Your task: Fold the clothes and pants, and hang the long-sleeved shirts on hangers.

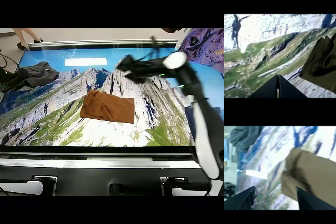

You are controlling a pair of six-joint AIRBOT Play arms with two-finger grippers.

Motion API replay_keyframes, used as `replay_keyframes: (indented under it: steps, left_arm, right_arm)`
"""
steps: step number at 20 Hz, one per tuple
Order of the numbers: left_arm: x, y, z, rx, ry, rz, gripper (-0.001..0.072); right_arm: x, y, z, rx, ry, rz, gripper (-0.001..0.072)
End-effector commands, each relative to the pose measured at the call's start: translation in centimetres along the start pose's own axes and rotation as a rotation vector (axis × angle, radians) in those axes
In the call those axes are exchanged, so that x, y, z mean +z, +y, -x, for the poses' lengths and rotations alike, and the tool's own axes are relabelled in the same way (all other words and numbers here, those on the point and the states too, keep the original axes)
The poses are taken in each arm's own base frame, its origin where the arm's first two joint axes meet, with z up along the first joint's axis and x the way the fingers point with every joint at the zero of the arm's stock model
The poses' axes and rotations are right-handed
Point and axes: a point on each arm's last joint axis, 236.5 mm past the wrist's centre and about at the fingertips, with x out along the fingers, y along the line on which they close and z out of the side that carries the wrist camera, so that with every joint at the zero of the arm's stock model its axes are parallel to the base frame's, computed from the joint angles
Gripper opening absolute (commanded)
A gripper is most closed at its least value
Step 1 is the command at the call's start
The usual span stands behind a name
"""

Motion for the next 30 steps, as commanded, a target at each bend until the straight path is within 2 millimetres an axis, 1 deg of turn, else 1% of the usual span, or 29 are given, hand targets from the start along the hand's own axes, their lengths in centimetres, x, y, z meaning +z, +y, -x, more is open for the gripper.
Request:
replay_keyframes:
  steps: [1, 2, 3, 5, 6, 7, 9, 10, 12, 13, 16, 19, 20, 21, 22, 23, 24, 25, 26, 27, 28, 30]
  left_arm:
    - [0.0, 0.0, 0.0, 0.0, 0.0, 0.0, 0.002]
    - [0.0, 0.0, 0.0, 0.0, 0.0, 0.0, 0.002]
    - [0.0, 0.0, 0.0, 0.0, 0.001, 0.0, 0.002]
    - [0.0, 0.0, 0.0, 0.0, 0.001, 0.0, 0.002]
    - [0.0, 0.0, 0.0, 0.0, 0.001, 0.0, 0.002]
    - [0.0, 0.0, 0.0, 0.0, 0.0, 0.0, 0.002]
    - [0.0, 0.0, 0.0, 0.0, 0.001, 0.0, 0.002]
    - [0.0, 0.0, 0.0, 0.0, 0.001, 0.0, 0.002]
    - [0.0, 0.0, 0.0, 0.0, 0.001, 0.0, 0.002]
    - [0.0, 0.0, 0.0, 0.0, 0.001, 0.001, 0.002]
    - [0.0, 0.0, 0.0, 0.0, 0.001, 0.003, 0.002]
    - [0.0, 0.0, 0.0, 0.0, 0.001, 0.004, 0.002]
    - [0.0, -0.1, 0.0, 0.0, 0.001, 0.003, 0.002]
    - [0.0, -0.1, 0.0, 0.0, 0.001, 0.002, 0.002]
    - [-0.1, -0.2, -0.1, -0.001, 0.002, -0.001, 0.0021]
    - [-0.1, -0.3, -0.1, -0.002, 0.003, -0.004, 0.002]
    - [-0.2, -0.5, -0.1, -0.003, 0.004, -0.007, 0.002]
    - [-0.2, -0.6, -0.2, -0.003, 0.006, -0.01, 0.002]
    - [-0.3, -0.7, -0.2, -0.004, 0.007, -0.012, 0.002]
    - [-0.3, -0.8, -0.2, -0.004, 0.007, -0.013, 0.002]
    - [-0.3, -0.9, -0.2, -0.004, 0.008, -0.015, 0.002]
    - [-0.3, -0.9, -0.2, -0.005, 0.008, -0.015, 0.002]
  right_arm:
    - [0.8, -9.1, 6.4, -0.12, 0.07, -0.018, 0.0595]
    - [0.2, -11.8, 6.8, -0.135, 0.091, -0.059, 0.0595]
    - [-0.8, -14.0, 6.7, -0.135, 0.115, -0.098, 0.0595]
    - [-4.0, -17.4, 5.0, -0.111, 0.171, -0.167, 0.0595]
    - [-5.7, -18.7, 3.7, -0.1, 0.199, -0.2, 0.0594]
    - [-7.0, -19.3, 2.5, -0.073, 0.221, -0.23, 0.0594]
    - [-8.8, -20.2, 0.2, -0.025, 0.245, -0.274, 0.0593]
    - [-9.3, -20.7, -0.8, -0.025, 0.257, -0.277, 0.0586]
    - [-10.4, -21.3, -3.1, -0.041, 0.285, -0.269, 0.0576]
    - [-11.0, -21.7, -4.2, -0.052, 0.296, -0.27, 0.0557]
    - [-12.2, -22.1, -6.7, -0.064, 0.313, -0.281, 0.0536]
    - [-12.3, -21.7, -8.1, -0.049, 0.3, -0.293, 0.0513]
    - [-12.2, -21.6, -8.4, -0.05, 0.288, -0.292, 0.0472]
    - [-12.0, -21.6, -8.6, -0.054, 0.278, -0.29, 0.0469]
    - [-12.0, -21.4, -8.8, -0.053, 0.273, -0.288, 0.0427]
    - [-12.1, -21.3, -9.1, -0.055, 0.271, -0.283, 0.0411]
    - [-12.2, -21.2, -9.2, -0.055, 0.274, -0.28, 0.0338]
    - [-12.3, -21.1, -9.2, -0.054, 0.277, -0.278, 0.0289]
    - [-12.4, -21.0, -9.2, -0.052, 0.279, -0.278, 0.0211]
    - [-12.4, -21.0, -9.2, -0.051, 0.281, -0.279, 0.0091]
    - [-12.4, -20.9, -9.2, -0.048, 0.281, -0.28, 0.0029]
    - [-11.8, -20.1, -8.9, -0.031, 0.282, -0.267, 0.0028]
